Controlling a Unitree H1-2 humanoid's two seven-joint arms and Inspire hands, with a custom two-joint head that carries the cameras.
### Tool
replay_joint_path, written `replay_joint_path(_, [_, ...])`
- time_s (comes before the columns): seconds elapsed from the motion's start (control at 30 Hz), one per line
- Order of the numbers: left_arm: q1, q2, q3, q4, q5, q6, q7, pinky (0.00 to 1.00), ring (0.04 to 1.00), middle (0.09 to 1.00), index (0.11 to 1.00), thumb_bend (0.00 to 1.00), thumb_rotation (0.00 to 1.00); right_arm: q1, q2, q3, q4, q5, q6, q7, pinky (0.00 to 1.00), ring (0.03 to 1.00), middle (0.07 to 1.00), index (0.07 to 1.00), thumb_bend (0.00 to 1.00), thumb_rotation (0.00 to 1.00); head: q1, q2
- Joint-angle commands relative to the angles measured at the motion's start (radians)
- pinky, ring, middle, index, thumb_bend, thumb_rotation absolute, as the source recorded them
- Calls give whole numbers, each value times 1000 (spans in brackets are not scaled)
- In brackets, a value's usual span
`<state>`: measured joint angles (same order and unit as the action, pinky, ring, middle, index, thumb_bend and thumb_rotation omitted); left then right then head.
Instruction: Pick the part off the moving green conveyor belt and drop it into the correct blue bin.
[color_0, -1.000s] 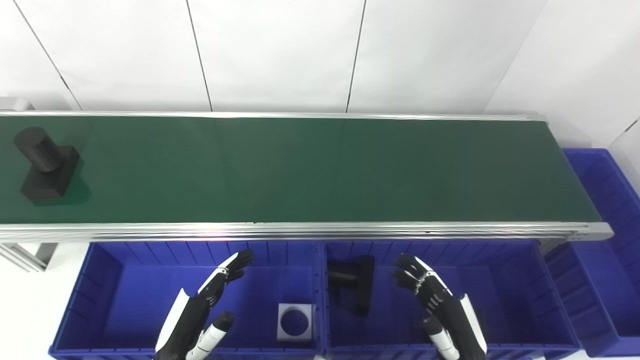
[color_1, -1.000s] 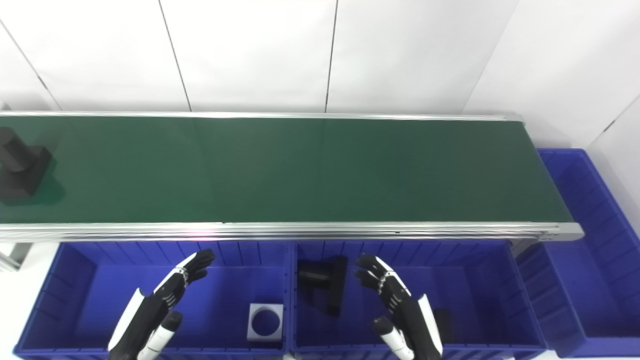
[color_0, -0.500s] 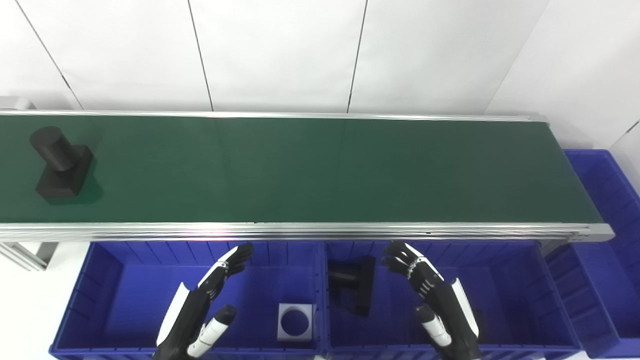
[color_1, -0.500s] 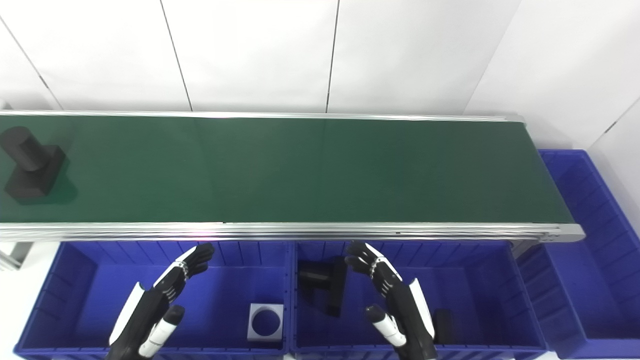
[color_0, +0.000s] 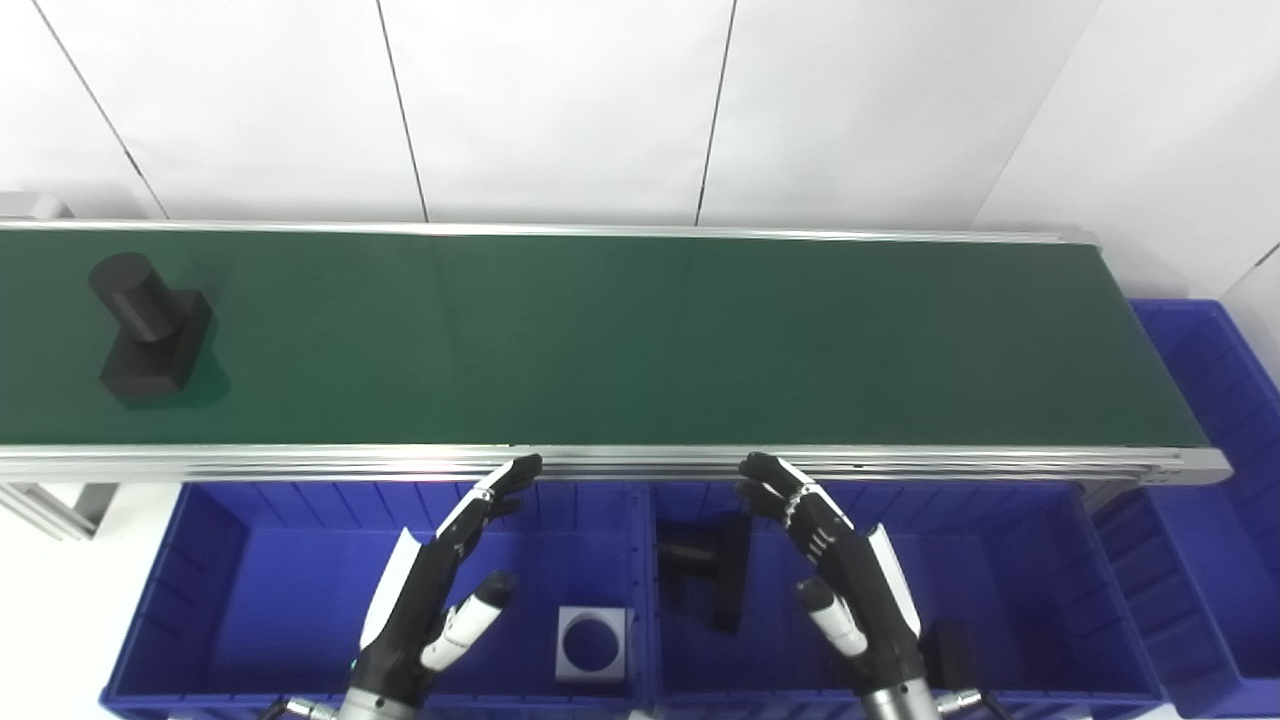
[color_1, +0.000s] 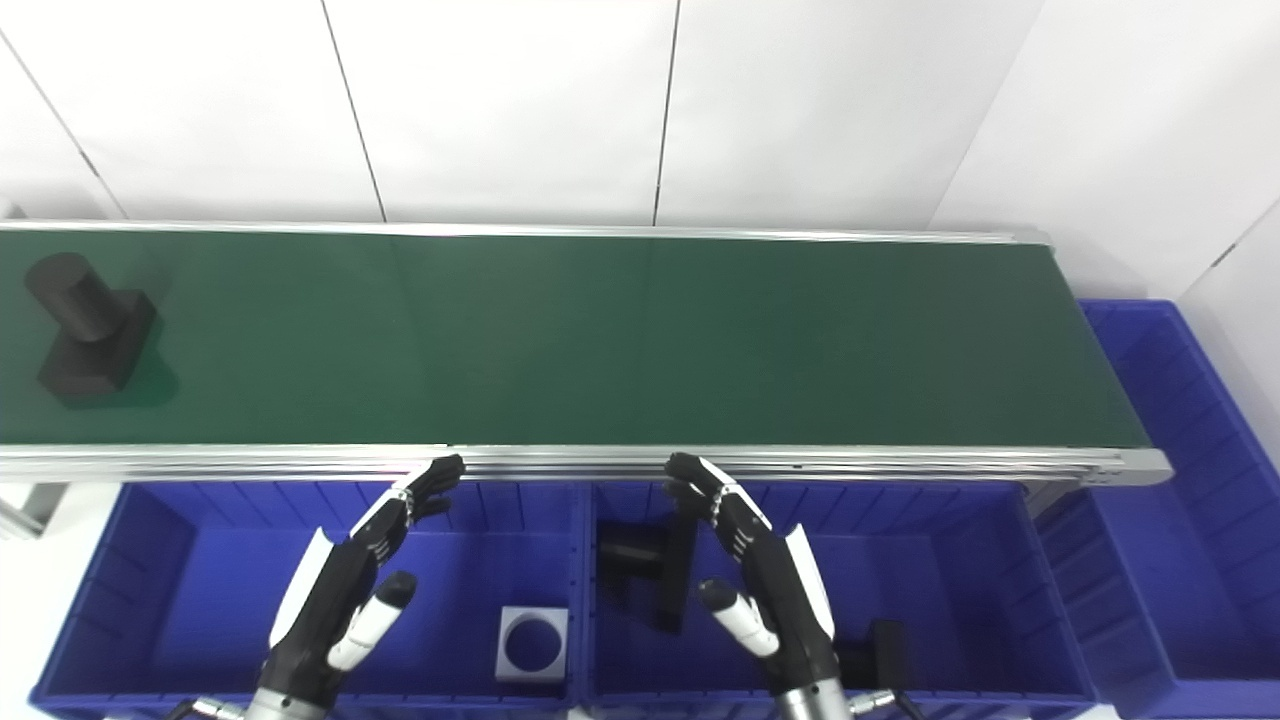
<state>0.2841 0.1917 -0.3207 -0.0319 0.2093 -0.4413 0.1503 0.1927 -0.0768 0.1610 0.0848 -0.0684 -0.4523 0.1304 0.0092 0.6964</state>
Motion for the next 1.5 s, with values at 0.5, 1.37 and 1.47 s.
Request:
replay_joint_path(0.5, [-24,-30,13,42,-49,-29,1,820,890,889,865,944,1000,-20,-2,5,34,15,-17,-29,805,835,863,859,866,1000,14,-3])
replay_joint_path(1.37, [-61,-6,-92,144,-12,-29,120,798,873,872,840,947,1000,-23,-35,16,111,31,-18,-51,809,829,858,855,816,1000,115,-143])
replay_joint_path(1.47, [-67,-3,-108,163,-5,-29,145,794,869,870,834,967,1000,-27,-38,15,129,33,-18,-53,810,833,860,857,827,1000,126,-167])
